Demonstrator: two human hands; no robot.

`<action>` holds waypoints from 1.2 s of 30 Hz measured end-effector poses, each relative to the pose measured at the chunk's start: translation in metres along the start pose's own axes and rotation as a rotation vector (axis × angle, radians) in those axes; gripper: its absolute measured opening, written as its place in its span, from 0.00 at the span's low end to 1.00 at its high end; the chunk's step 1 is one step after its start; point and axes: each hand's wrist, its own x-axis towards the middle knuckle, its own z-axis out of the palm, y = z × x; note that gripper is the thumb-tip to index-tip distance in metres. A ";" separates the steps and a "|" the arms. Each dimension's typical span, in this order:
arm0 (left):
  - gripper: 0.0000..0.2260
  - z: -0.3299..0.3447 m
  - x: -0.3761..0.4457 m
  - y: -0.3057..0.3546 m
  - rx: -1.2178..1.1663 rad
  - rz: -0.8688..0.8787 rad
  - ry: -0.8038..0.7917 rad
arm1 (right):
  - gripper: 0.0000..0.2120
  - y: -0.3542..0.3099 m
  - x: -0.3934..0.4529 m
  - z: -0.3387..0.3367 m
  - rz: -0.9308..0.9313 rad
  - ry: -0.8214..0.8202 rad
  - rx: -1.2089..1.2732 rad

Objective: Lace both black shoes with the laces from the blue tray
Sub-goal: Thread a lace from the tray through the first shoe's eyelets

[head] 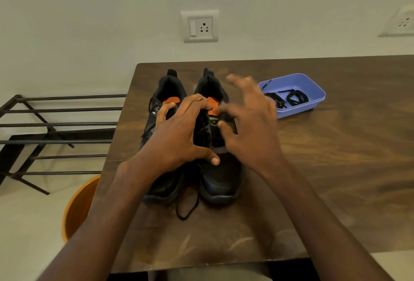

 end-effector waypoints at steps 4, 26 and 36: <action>0.48 -0.002 0.000 0.000 0.003 0.002 -0.002 | 0.05 -0.004 -0.001 0.010 0.032 -0.156 -0.046; 0.48 -0.005 -0.001 0.003 0.005 -0.022 -0.020 | 0.07 0.004 -0.001 -0.003 0.287 0.345 0.089; 0.48 -0.002 0.000 0.001 0.003 -0.008 -0.007 | 0.06 -0.009 -0.003 0.009 0.116 -0.027 -0.068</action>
